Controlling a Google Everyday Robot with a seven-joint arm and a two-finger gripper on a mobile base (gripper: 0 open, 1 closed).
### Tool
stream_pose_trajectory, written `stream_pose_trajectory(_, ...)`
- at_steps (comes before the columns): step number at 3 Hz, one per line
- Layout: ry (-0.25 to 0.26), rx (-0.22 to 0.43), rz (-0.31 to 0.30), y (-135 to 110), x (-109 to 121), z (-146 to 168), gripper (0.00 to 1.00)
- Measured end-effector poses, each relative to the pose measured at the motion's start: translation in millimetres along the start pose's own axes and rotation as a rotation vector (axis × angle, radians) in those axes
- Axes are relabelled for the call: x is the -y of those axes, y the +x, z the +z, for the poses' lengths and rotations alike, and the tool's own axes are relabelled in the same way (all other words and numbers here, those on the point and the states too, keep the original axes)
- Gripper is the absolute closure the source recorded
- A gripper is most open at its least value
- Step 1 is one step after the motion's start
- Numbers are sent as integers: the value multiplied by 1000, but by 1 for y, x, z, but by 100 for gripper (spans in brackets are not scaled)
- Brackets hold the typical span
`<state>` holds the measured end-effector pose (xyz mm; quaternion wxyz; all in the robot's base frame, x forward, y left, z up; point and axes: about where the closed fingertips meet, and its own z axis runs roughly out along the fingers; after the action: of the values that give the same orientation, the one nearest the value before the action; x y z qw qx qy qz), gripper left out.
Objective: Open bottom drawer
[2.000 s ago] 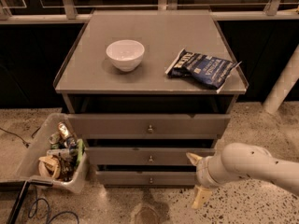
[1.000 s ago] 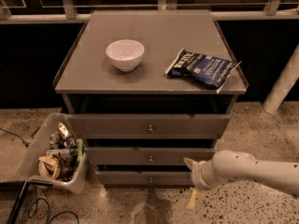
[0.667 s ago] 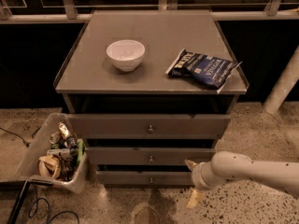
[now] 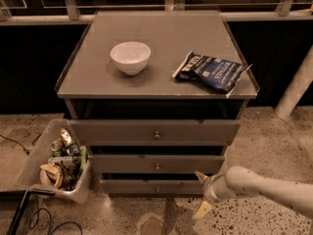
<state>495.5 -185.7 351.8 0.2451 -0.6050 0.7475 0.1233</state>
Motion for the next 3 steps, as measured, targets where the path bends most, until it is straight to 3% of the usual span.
stream_pose_trajectory(1, 4, 42, 23, 20, 7, 22, 0)
stream_pose_trajectory(2, -18, 108, 63, 54, 6, 73, 0)
stream_pose_trajectory(3, -18, 108, 63, 54, 6, 73, 0)
